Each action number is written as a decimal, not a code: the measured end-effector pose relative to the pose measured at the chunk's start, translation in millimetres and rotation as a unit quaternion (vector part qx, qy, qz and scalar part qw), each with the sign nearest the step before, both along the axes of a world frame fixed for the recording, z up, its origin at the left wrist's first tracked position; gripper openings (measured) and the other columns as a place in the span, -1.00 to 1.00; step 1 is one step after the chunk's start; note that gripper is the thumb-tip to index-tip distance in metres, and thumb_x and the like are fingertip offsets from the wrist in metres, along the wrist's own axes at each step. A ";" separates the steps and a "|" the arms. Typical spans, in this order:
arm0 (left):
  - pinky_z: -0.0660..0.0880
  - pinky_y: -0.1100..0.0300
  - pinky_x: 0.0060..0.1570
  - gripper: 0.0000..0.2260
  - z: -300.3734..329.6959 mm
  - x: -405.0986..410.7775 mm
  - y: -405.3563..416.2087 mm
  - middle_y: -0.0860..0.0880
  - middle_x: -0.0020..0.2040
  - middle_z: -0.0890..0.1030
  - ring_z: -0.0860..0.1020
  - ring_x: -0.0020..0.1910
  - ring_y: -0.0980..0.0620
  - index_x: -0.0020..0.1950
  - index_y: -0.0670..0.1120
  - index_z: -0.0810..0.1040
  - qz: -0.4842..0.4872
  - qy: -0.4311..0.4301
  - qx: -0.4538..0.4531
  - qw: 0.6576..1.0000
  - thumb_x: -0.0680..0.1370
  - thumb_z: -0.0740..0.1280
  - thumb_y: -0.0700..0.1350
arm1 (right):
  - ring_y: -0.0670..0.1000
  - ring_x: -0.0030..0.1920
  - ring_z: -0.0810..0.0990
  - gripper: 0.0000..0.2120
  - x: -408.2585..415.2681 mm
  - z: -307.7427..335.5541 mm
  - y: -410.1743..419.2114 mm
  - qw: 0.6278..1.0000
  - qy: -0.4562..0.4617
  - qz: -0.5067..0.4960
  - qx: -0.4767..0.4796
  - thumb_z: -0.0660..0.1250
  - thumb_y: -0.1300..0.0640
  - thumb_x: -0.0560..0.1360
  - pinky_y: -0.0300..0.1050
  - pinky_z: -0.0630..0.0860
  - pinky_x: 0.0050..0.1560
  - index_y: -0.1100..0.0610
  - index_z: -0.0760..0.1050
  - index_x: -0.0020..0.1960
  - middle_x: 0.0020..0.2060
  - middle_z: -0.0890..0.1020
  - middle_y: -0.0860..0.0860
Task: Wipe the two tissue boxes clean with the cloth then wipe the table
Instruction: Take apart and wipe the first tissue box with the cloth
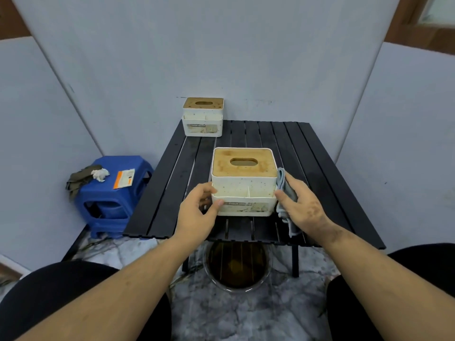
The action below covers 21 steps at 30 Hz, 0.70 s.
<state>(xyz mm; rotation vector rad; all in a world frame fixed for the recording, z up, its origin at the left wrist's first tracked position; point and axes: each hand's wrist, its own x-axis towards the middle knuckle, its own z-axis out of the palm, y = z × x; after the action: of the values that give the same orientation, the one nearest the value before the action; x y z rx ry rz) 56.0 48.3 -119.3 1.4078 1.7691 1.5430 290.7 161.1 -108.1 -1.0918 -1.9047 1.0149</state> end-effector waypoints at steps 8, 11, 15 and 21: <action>0.57 0.35 -0.04 -0.88 -5.4 -3.3 3.7 0.16 0.22 0.62 0.63 0.10 0.13 -0.04 -0.08 0.56 -0.001 -0.026 0.025 0.999 0.54 0.46 -0.26 | -0.09 -0.38 0.66 -0.65 -0.4 58.6 -0.8 0.987 0.092 -0.109 0.070 0.33 0.17 0.61 -0.21 0.59 -0.48 0.13 0.45 0.39 -0.03 0.58 0.02; 0.56 0.33 -0.04 -0.87 -6.5 -3.4 6.0 0.16 0.22 0.63 0.64 0.08 0.13 -0.06 -0.05 0.58 -0.001 -0.038 0.025 0.999 0.53 0.47 -0.25 | -0.01 -0.20 0.65 -0.72 -22.5 68.8 2.1 0.988 -0.044 -0.073 0.129 0.38 0.09 0.58 -0.03 0.68 -0.27 0.04 0.56 0.29 -0.02 0.51 -0.13; 0.53 0.39 -0.06 -0.80 -6.4 -1.5 7.8 0.10 0.18 0.64 0.64 -0.04 0.26 -0.10 -0.01 0.56 0.010 -0.040 0.033 0.999 0.50 0.50 -0.28 | 0.09 0.09 0.43 -0.77 -73.4 71.3 -4.4 0.921 -0.302 -0.076 0.232 0.25 -0.09 0.62 0.02 0.52 0.08 -0.13 0.61 0.19 0.04 0.51 0.00; 0.59 0.15 -0.06 -0.83 -10.8 -5.2 10.0 0.02 0.03 0.66 0.64 -0.09 -0.01 -0.11 0.06 0.58 0.017 -0.016 0.038 0.999 0.52 0.50 -0.19 | 0.12 0.10 0.47 -0.75 -132.9 83.3 -24.6 0.897 -0.325 0.060 0.293 0.23 -0.03 0.63 0.05 0.52 0.08 -0.06 0.60 0.22 0.10 0.49 0.02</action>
<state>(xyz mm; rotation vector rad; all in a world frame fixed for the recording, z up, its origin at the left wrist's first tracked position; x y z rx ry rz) 50.8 58.3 -130.1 1.3879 1.7409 1.6579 157.8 136.5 -24.8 -1.0140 -2.5906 0.0573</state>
